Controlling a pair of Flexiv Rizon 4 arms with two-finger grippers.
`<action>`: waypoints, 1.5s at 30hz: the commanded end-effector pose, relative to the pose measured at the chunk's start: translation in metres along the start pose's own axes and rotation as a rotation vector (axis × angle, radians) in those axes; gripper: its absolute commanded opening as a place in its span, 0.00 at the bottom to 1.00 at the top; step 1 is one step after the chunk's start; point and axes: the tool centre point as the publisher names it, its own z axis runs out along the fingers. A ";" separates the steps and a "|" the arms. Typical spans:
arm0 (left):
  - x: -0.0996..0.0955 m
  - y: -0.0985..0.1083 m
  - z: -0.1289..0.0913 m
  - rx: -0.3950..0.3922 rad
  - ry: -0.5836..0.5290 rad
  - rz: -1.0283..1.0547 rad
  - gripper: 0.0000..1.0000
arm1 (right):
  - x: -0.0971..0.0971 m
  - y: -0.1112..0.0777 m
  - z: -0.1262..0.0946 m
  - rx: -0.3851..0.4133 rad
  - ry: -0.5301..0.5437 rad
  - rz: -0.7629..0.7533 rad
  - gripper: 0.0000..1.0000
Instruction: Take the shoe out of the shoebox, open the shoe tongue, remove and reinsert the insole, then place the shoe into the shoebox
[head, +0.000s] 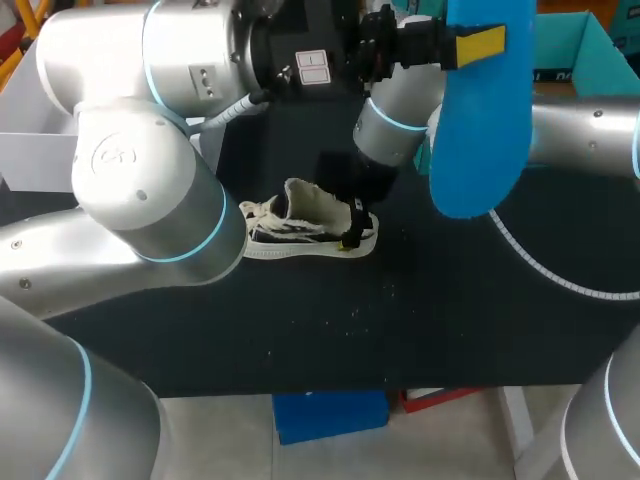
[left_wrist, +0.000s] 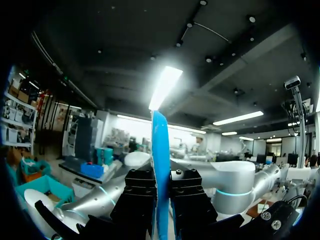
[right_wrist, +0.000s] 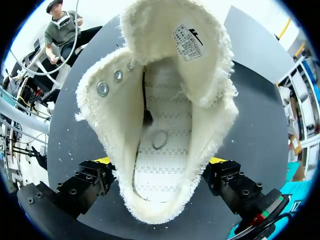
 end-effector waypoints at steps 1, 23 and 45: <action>0.000 0.001 0.003 0.004 -0.005 0.001 0.00 | 0.008 -0.012 0.001 -0.214 -0.028 0.019 1.00; 0.000 0.001 0.003 0.004 -0.005 0.001 0.00 | 0.006 -0.032 0.012 -0.403 -0.113 0.119 1.00; 0.000 0.001 0.003 0.004 -0.005 0.001 0.00 | 0.004 -0.044 0.029 -0.597 -0.101 0.191 1.00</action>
